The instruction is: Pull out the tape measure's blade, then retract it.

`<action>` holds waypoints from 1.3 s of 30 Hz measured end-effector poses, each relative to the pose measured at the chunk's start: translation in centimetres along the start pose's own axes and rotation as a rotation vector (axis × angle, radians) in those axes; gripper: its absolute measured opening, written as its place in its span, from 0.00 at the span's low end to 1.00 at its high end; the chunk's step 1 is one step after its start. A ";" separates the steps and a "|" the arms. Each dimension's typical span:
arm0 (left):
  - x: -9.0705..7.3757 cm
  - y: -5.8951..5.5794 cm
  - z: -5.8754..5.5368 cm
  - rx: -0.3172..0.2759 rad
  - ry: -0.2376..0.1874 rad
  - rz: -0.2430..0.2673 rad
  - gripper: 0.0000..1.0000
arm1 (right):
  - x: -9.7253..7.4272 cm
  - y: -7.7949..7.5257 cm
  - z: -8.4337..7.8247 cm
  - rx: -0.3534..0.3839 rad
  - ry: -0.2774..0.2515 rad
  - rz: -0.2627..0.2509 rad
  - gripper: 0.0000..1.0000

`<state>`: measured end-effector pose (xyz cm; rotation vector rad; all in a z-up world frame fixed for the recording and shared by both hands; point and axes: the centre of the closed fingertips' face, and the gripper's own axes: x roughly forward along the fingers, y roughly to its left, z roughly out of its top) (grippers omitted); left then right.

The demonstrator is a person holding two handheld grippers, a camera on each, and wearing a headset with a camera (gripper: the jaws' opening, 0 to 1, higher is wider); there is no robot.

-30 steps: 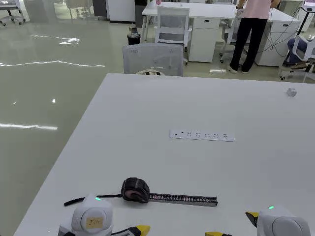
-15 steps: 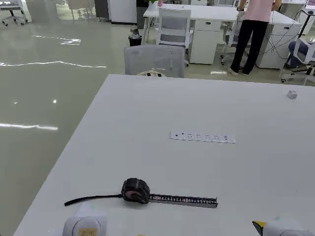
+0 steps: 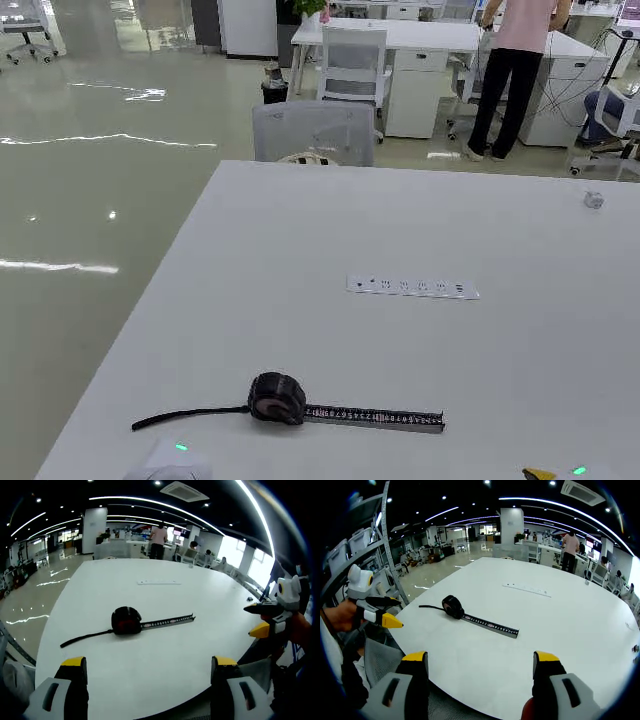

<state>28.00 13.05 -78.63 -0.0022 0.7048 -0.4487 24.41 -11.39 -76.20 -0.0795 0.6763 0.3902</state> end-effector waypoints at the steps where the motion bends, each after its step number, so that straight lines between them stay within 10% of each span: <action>1: -0.2 0.0 0.0 -0.003 0.000 0.001 1.00 | -0.1 0.1 0.0 0.001 0.000 0.001 0.89; 39: 0.4 0.3 1.1 -0.032 -0.003 0.059 1.00 | 1.4 -0.4 -0.2 0.008 0.017 0.011 0.90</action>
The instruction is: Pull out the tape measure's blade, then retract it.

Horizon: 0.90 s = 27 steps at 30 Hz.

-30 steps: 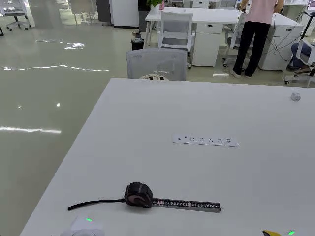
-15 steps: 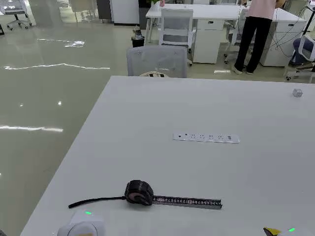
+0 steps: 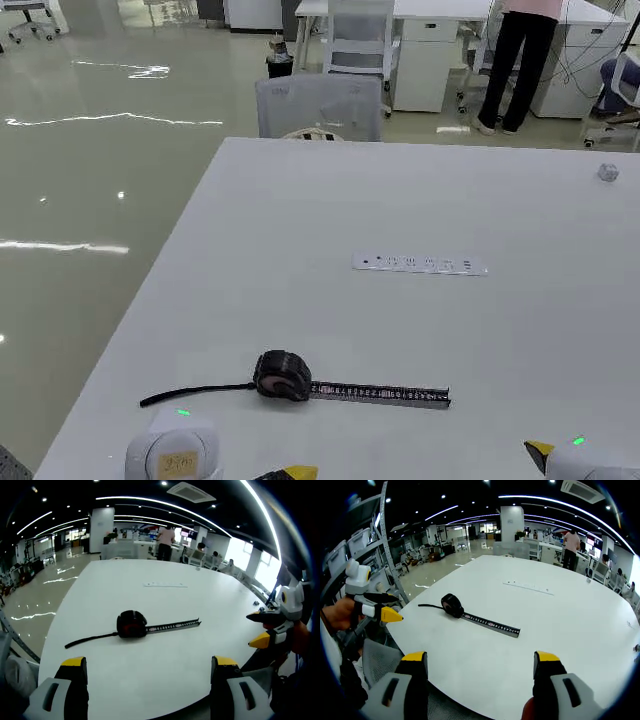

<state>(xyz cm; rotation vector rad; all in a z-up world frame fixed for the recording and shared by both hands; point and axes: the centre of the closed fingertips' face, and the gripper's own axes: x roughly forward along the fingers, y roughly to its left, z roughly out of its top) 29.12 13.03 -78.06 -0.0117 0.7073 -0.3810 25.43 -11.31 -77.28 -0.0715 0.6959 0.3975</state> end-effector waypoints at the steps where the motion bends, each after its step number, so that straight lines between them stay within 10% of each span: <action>1: 0.1 0.1 -0.1 0.001 0.002 0.003 1.00 | 0.2 0.0 -0.1 -0.001 0.004 0.002 0.90; 27: 3.4 1.3 0.4 -0.026 0.005 0.069 0.94 | 2.8 -1.4 -0.3 -0.039 0.053 0.021 0.87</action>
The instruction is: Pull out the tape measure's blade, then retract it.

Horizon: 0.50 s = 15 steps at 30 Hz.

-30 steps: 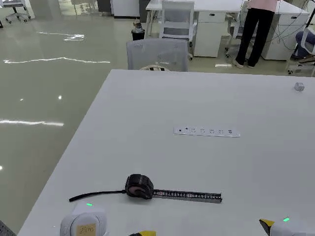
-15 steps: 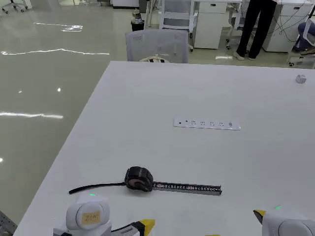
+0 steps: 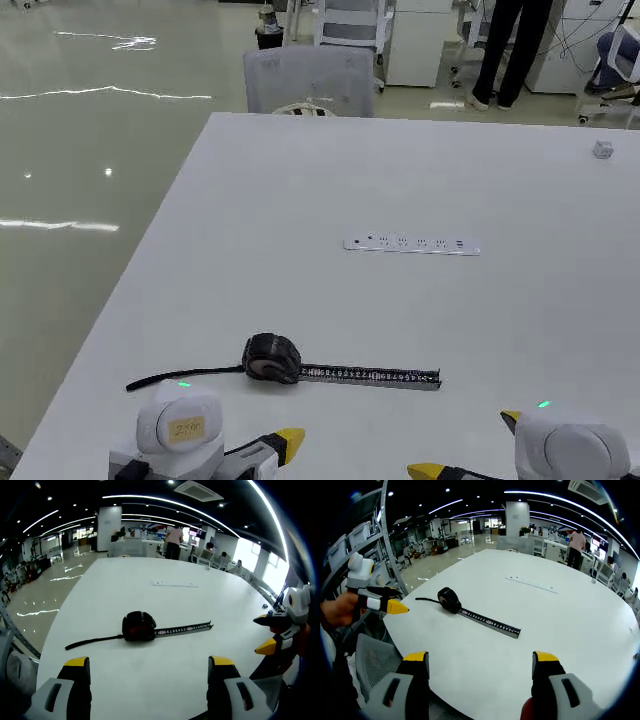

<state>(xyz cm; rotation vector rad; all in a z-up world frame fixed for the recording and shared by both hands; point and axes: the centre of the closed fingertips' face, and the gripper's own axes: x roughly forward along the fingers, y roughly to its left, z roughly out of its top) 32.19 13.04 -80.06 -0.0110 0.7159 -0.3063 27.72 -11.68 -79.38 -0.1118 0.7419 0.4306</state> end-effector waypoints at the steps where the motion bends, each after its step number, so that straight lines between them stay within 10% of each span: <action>1: 0.1 0.0 0.0 -0.002 0.001 0.002 0.94 | 0.1 -0.1 0.0 0.000 0.002 0.001 0.87; 15: 2.2 0.4 0.4 -0.013 0.003 0.027 0.91 | 2.0 -0.5 -0.1 -0.037 0.036 0.018 0.85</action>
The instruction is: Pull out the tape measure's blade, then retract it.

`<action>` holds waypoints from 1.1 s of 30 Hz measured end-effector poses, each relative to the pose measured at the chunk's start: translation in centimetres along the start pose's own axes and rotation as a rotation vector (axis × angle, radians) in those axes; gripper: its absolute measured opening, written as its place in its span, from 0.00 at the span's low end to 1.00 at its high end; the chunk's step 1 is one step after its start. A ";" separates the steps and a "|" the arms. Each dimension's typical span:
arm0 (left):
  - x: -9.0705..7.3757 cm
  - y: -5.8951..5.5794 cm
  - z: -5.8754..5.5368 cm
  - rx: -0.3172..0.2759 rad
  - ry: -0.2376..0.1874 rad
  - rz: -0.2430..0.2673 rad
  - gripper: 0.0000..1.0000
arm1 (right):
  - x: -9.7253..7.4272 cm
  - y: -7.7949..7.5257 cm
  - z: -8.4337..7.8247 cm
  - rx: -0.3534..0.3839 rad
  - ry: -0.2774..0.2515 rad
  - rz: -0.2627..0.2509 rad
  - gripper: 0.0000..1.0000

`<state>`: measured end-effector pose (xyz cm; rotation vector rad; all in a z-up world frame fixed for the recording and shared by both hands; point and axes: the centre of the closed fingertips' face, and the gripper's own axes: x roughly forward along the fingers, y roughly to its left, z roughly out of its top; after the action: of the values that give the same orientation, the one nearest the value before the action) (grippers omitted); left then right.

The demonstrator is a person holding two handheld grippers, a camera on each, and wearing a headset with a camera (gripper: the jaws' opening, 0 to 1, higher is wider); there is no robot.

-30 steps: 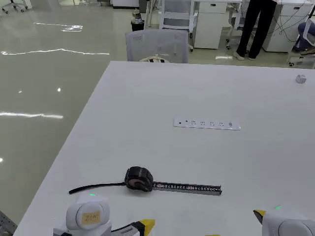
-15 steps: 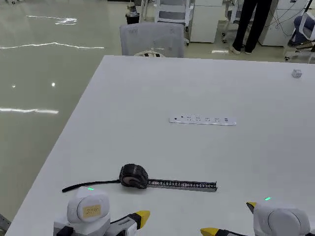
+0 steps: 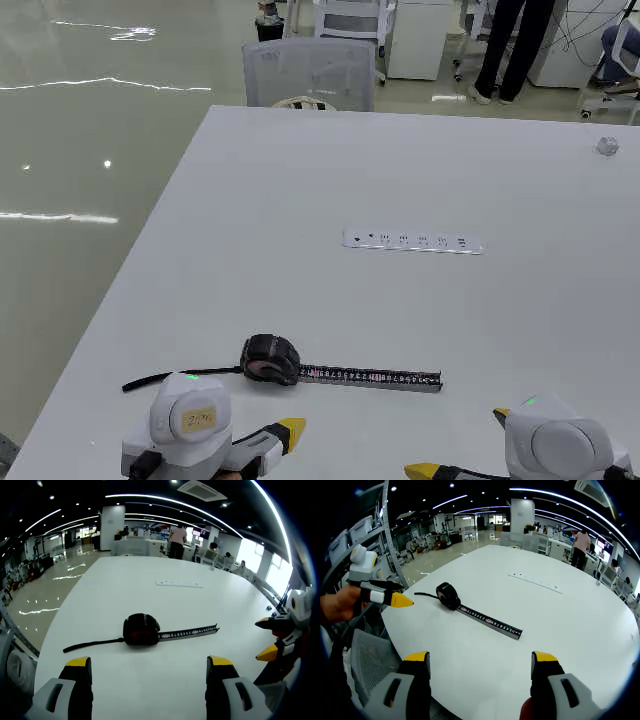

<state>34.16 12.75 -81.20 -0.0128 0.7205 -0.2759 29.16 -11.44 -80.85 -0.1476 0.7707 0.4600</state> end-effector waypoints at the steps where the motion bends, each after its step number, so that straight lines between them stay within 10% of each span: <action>1: 0.1 0.0 0.0 0.000 0.002 0.001 0.91 | 0.1 -0.1 0.0 -0.001 0.002 0.000 0.85; 33: 4.2 0.0 0.2 -0.027 0.017 0.022 0.86 | 3.9 -2.4 -0.2 -0.037 0.059 0.018 0.83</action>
<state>37.29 11.63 -83.78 -0.0283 0.7411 -0.2460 32.53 -12.25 -83.84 -0.1892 0.8220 0.4892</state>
